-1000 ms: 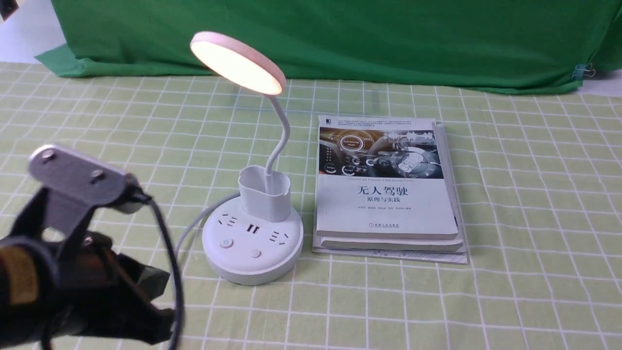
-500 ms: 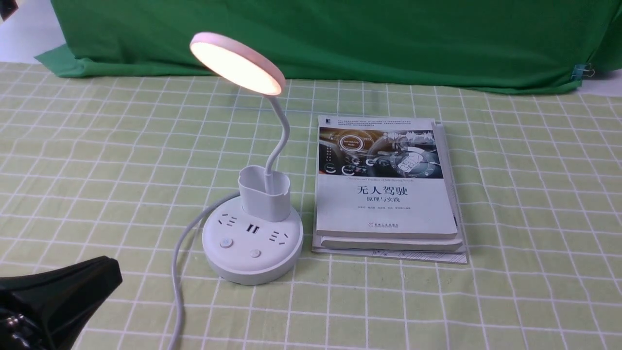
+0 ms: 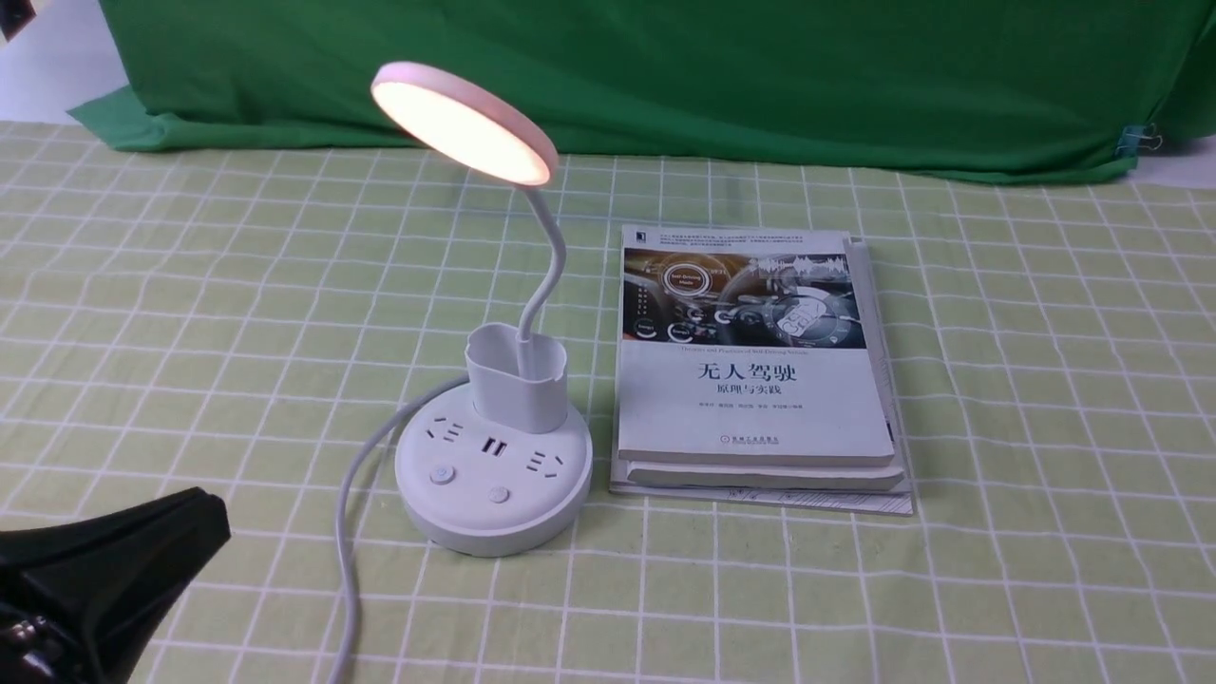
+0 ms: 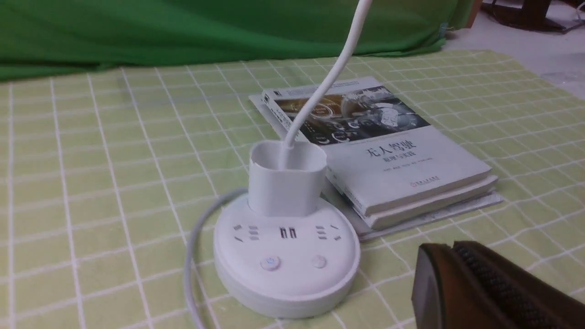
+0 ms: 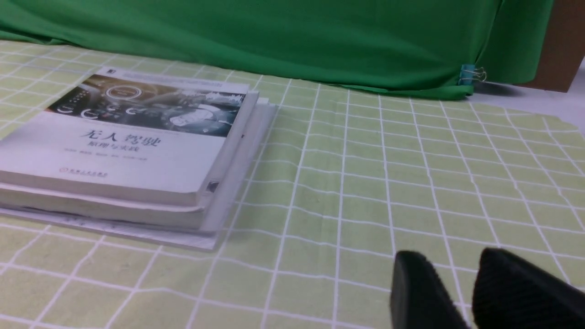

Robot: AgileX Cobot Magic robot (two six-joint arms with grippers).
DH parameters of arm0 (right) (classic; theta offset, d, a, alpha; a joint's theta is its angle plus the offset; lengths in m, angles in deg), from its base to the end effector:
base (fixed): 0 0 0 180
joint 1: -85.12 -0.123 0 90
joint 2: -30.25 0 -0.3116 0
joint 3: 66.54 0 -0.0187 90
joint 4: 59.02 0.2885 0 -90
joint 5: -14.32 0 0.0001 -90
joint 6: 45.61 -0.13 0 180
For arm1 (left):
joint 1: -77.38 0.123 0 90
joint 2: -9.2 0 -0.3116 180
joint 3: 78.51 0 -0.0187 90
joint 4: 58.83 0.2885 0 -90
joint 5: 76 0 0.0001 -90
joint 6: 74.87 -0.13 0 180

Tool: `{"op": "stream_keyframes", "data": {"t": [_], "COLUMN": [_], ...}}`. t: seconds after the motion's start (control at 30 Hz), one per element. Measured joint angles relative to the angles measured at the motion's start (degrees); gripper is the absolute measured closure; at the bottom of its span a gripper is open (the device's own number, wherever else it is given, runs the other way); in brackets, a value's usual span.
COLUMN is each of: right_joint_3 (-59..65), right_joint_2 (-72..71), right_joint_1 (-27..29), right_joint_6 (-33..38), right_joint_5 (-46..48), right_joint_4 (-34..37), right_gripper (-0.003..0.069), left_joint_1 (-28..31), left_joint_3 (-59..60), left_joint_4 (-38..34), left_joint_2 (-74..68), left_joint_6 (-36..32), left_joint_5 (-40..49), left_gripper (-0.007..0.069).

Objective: Turn on the table lamp on the green coffee tablecloth with your hand.

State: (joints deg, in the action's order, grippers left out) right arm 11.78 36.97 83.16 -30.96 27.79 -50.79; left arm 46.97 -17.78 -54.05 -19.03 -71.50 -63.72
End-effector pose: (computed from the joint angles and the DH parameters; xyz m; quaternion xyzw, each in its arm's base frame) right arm 0.1047 0.0079 0.1840 -0.0676 0.7538 -0.0141 0.6535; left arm 0.1228 -0.0694 0.2690 0.2057 0.7448 -0.1529 0.6161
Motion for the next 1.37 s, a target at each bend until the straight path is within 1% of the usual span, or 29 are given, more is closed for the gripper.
{"op": "stream_keyframes", "data": {"t": [0.07,0.13,0.2,0.23,0.27,0.3,0.33,0.37,0.4,0.47,0.5,0.6,1.37], "right_joint_3": [0.0,0.0,0.0,0.0,0.0,0.0,0.0,0.0,0.0,0.0,0.0,0.0,0.0], "right_joint_2": [0.0,0.0,0.0,0.0,0.0,0.0,0.0,0.0,0.0,0.0,0.0,0.0,0.0], "right_joint_1": [0.0,0.0,0.0,0.0,0.0,0.0,0.0,0.0,0.0,0.0,0.0,0.0,0.0], "right_joint_6": [0.0,0.0,0.0,0.0,0.0,0.0,0.0,0.0,0.0,0.0,0.0,0.0,0.0], "right_joint_5": [0.0,0.0,0.0,0.0,0.0,0.0,0.0,0.0,0.0,0.0,-0.04,0.02,-0.04], "right_joint_4": [0.0,0.0,0.0,0.0,0.0,0.0,0.0,0.0,0.0,0.0,0.0,0.0,0.0], "right_gripper": [0.0414,0.0414,0.0414,0.0414,0.0414,0.0414,0.0414,0.0414,0.0414,0.0414,0.0414,0.0414,0.0414], "left_joint_1": [1.35,3.45,9.03,10.67,14.62,17.39,17.92,21.55,23.45,26.88,28.78,30.41,30.49], "left_joint_3": [1.82,2.89,6.14,7.65,10.22,12.56,13.04,15.8,16.89,17.29,17.37,17.59,17.59], "left_joint_4": [2.1,2.1,2.02,2.02,2.02,2.02,2.02,2.02,2.02,1.65,1.43,1.43,0.18], "left_joint_2": [2.13,3.78,7.02,8.2,10.1,11.82,12.19,14.95,16.62,19.98,20.67,21.02,21.25], "left_joint_6": [-1.87,-2.14,-1.5,-1.33,-0.92,-0.87,-0.8,-0.75,-0.75,-0.52,-0.52,-0.58,-0.76], "left_joint_5": [-5.62,-7.58,-9.58,-10.0,-11.06,-11.95,-11.95,-12.29,-11.29,-6.31,-2.25,0.8,0.99], "left_gripper": [0.062,0.062,0.062,0.062,0.062,0.062,0.062,0.062,0.062,0.062,0.062,0.062,0.062]}}
